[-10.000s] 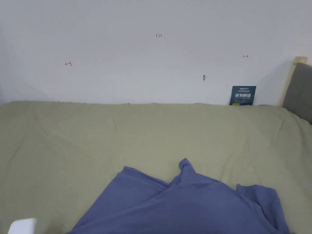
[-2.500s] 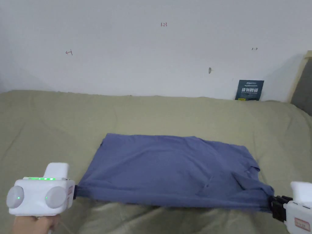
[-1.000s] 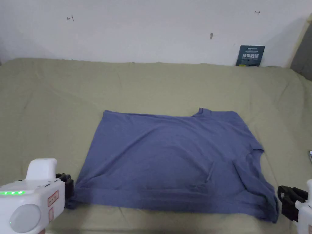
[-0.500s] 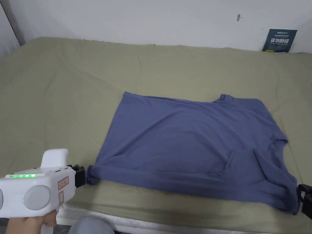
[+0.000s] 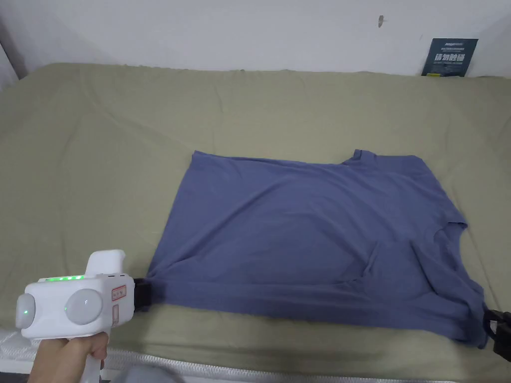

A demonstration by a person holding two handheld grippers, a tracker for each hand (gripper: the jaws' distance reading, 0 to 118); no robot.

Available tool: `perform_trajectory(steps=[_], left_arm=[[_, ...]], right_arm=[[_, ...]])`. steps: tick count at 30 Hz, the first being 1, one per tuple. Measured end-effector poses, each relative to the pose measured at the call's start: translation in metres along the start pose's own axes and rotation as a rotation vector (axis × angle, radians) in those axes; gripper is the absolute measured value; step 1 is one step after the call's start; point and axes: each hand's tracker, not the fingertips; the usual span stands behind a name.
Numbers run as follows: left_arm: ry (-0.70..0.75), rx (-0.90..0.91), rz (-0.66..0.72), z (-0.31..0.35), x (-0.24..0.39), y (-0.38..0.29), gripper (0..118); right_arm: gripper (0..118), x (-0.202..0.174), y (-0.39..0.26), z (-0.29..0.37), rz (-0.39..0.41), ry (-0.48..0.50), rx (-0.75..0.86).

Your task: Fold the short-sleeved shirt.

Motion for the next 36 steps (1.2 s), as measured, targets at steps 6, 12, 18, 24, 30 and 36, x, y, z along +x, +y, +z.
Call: perform_trajectory(steps=[6, 12, 18, 24, 30, 36], left_arm=[[0.057, 0.009, -0.025, -0.001, 0.008, -0.001, 0], [0.072, -0.005, -0.022, 0.0, 0.016, 0.0, 0], [0.077, -0.006, -0.027, -0.002, 0.018, 0.003, 0], [0.088, -0.012, -0.01, -0.003, 0.016, 0.002, 0], [0.097, -0.014, -0.04, 0.0, 0.019, 0.004, 0], [0.082, 0.02, -0.069, 0.013, 0.02, 0.016, 0]], right_arm=[[0, 0.006, -0.004, -0.001, 0.01, -0.011, -0.023], [118, 0.015, 0.001, -0.02, 0.005, 0.033, -0.105], [117, 0.015, 0.002, -0.05, 0.015, 0.051, -0.125], [4, 0.053, -0.031, -0.081, -0.062, 0.043, -0.146], [4, 0.03, -0.015, -0.047, -0.036, 0.063, -0.103], [4, 0.027, 0.014, -0.026, -0.022, 0.074, -0.074]])
